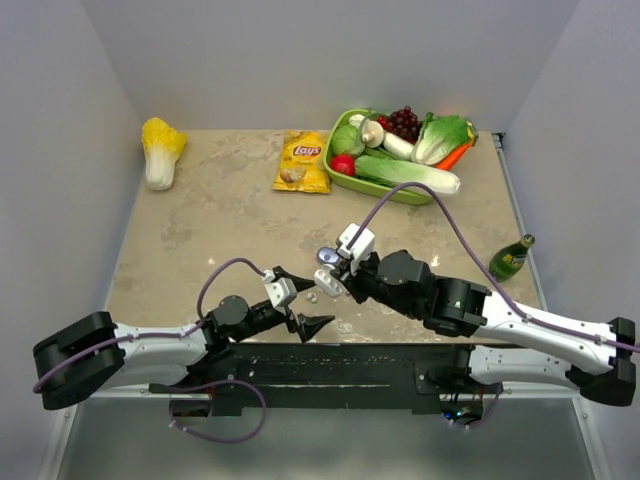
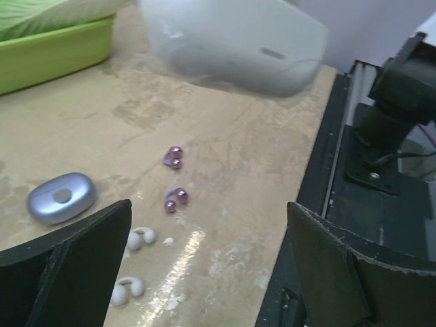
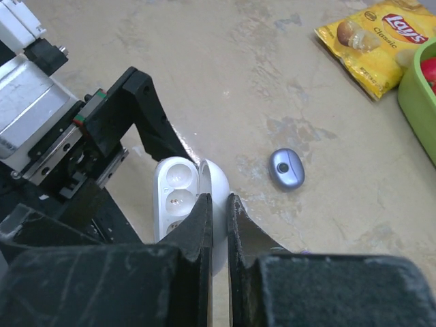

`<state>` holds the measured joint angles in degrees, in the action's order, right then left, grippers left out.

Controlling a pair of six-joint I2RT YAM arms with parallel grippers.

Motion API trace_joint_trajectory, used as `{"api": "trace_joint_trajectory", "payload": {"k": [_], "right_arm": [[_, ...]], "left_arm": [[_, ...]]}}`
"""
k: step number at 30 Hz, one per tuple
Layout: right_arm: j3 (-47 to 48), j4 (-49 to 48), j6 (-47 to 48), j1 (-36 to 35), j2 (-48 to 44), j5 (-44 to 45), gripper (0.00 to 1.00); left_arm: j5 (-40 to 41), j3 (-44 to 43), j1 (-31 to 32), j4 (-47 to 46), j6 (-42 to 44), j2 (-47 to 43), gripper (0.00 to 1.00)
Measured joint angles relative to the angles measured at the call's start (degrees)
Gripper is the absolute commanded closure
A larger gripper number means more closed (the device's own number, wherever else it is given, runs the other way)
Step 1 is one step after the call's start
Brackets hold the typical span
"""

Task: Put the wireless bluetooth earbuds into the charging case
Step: Adjust the charging case.

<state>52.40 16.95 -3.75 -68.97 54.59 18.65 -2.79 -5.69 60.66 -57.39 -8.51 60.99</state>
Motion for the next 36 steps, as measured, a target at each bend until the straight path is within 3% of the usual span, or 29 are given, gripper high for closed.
{"api": "trace_joint_trajectory", "payload": {"k": [7,15,36], "right_arm": [[0.72,3.06,2.01,-0.42,0.00,3.02,1.00],[0.15,2.95,2.36,-3.65,0.15,4.83,1.00],[-0.81,2.80,2.71,-7.17,2.54,4.33,1.00]], "left_arm": [[-14.99,-0.20,-5.62,-1.73,-5.64,0.13,0.05],[-25.38,0.02,-10.01,-10.12,-11.69,2.45,0.14],[-31.95,-2.95,-13.40,-15.45,-17.73,6.49,0.17]]}}
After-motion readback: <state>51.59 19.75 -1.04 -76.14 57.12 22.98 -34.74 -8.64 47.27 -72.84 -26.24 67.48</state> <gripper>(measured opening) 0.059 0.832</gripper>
